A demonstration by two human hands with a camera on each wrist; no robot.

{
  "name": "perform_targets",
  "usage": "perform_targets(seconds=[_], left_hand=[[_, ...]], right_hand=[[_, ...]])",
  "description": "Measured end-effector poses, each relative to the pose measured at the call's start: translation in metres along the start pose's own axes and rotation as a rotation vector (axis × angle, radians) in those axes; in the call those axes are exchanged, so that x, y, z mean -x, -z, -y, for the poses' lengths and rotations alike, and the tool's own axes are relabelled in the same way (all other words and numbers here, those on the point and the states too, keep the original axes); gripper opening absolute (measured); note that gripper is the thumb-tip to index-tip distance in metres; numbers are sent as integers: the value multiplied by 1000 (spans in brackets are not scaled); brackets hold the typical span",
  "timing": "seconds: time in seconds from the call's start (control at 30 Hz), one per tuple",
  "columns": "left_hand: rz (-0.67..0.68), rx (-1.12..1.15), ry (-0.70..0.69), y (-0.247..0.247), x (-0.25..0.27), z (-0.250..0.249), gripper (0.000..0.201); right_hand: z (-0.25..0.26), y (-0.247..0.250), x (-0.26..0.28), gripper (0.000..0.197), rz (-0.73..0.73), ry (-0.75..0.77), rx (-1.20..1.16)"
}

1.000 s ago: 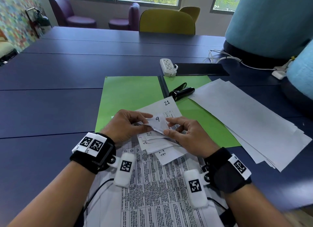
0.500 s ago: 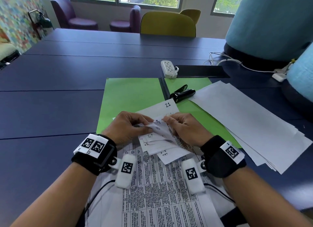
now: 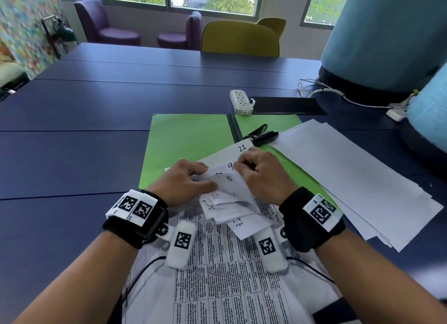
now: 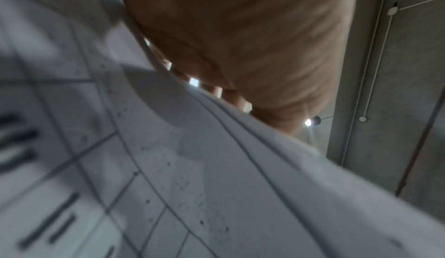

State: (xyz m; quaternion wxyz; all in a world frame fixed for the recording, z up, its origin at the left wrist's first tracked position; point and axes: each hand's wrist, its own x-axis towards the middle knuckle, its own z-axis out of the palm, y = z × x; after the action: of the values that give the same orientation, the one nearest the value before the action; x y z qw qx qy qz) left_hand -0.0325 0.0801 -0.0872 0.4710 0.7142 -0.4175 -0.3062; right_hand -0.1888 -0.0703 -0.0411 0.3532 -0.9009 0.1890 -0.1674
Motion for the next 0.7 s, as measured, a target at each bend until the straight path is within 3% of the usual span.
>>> perform_targets(seconds=[0.07,0.17,0.3,0.4,0.43,0.53,0.57,0.63,0.67,0.7], left_hand=[[-11,-40,42,4,1,-1,38],[-57,-99,78,8,2,-3,33],[-47,-117,73,8,3,-6,25],[-62,-128,81,8,3,-7,16],[-67,-131,85,7,3,-7,18],[-90,-116,92,7,3,-6,16],[-94,-111,94,7,4,-7,12],[-93,-98,85,9,3,-5,9],[-87,-88,82,9,4,-5,9],[-81,-75,78,10,5,-5,10]], right_hand=[[0,4,0,25,-71,-4,-18],[-2,14,2,25,-145,-31,-92],[-9,18,14,41,87,-75,-7],[-17,20,16,45,-76,-127,-125],[-19,22,15,42,-72,-141,-143],[-22,31,23,35,219,-227,6],[-25,33,24,36,225,-240,19],[-32,41,24,35,44,-253,-75],[-36,45,25,34,18,-263,-121],[-40,49,26,35,80,-284,-106]])
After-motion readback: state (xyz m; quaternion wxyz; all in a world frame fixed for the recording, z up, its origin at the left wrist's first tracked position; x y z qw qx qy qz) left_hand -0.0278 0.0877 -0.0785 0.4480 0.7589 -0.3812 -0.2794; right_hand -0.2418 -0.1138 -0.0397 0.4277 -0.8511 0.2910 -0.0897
